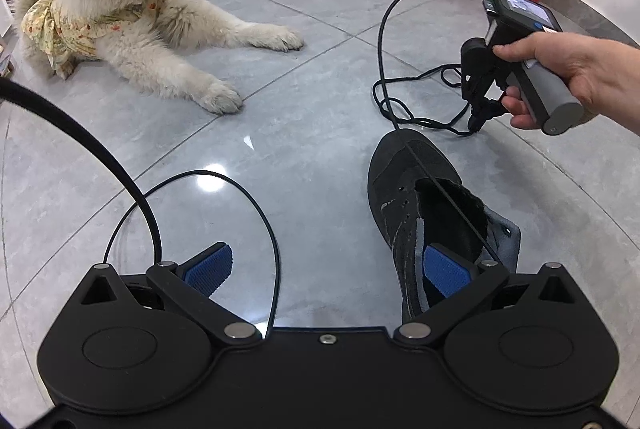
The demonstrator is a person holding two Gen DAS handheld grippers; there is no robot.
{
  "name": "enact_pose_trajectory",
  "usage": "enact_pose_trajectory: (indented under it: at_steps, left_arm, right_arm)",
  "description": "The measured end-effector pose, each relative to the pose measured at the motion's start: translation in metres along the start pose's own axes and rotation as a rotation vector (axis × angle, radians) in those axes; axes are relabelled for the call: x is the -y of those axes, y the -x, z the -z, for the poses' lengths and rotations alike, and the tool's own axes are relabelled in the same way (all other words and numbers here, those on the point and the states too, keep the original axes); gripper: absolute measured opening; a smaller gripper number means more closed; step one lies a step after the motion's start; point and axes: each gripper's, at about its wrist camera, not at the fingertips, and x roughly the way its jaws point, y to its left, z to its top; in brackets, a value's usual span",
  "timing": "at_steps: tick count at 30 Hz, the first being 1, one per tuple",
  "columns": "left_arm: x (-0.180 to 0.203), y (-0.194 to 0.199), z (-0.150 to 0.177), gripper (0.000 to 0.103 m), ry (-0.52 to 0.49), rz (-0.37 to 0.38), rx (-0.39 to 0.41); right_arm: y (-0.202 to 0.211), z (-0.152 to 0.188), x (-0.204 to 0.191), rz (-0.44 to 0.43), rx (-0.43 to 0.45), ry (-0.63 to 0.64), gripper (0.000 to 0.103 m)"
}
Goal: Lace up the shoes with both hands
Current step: 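Close the right gripper on one end of the black shoelace, then lift the shoelace with the right gripper and carry it toward the left gripper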
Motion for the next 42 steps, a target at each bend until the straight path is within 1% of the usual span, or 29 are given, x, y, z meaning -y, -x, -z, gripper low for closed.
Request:
enact_pose_trajectory:
  at_steps: [8, 13, 17, 21, 23, 25, 29, 34, 39, 42]
  left_arm:
    - [0.000, -0.003, -0.006, 0.103, 0.002, -0.004, -0.002]
    - [0.000, -0.001, -0.007, 0.103, -0.003, 0.000, 0.000]
    - [-0.001, -0.004, -0.006, 0.103, 0.011, 0.005, -0.016]
    - [0.000, -0.006, -0.006, 0.103, 0.000, -0.013, -0.015]
    - [0.001, -0.006, -0.007, 0.103, 0.000, -0.018, -0.014]
    - [-0.001, -0.004, -0.003, 0.103, -0.008, -0.024, -0.008]
    - [0.001, -0.002, -0.003, 0.103, -0.016, -0.033, 0.005]
    - [0.003, 0.001, -0.006, 0.103, -0.021, -0.031, 0.018]
    - [0.004, 0.008, -0.008, 0.103, -0.025, -0.024, 0.036]
    - [0.008, 0.010, -0.009, 0.103, -0.028, -0.021, 0.044]
  right_arm:
    - [0.029, -0.003, -0.006, -0.044, 0.066, 0.031, 0.002]
    - [0.056, 0.015, 0.023, -0.074, 0.127, 0.103, 0.002]
    - [0.081, 0.027, 0.045, -0.102, 0.178, 0.160, 0.002]
    - [0.119, 0.038, 0.056, -0.141, 0.245, 0.225, 0.002]
    - [0.132, 0.044, 0.058, -0.146, 0.265, 0.252, 0.002]
    - [0.147, 0.049, 0.060, -0.156, 0.288, 0.289, 0.002]
    - [0.181, 0.061, 0.065, -0.150, 0.347, 0.376, 0.002]
    - [0.222, 0.075, 0.074, -0.174, 0.407, 0.470, 0.002]
    - [0.263, 0.101, 0.078, -0.180, 0.458, 0.632, 0.002]
    - [0.287, 0.121, 0.077, -0.164, 0.481, 0.745, 0.002]
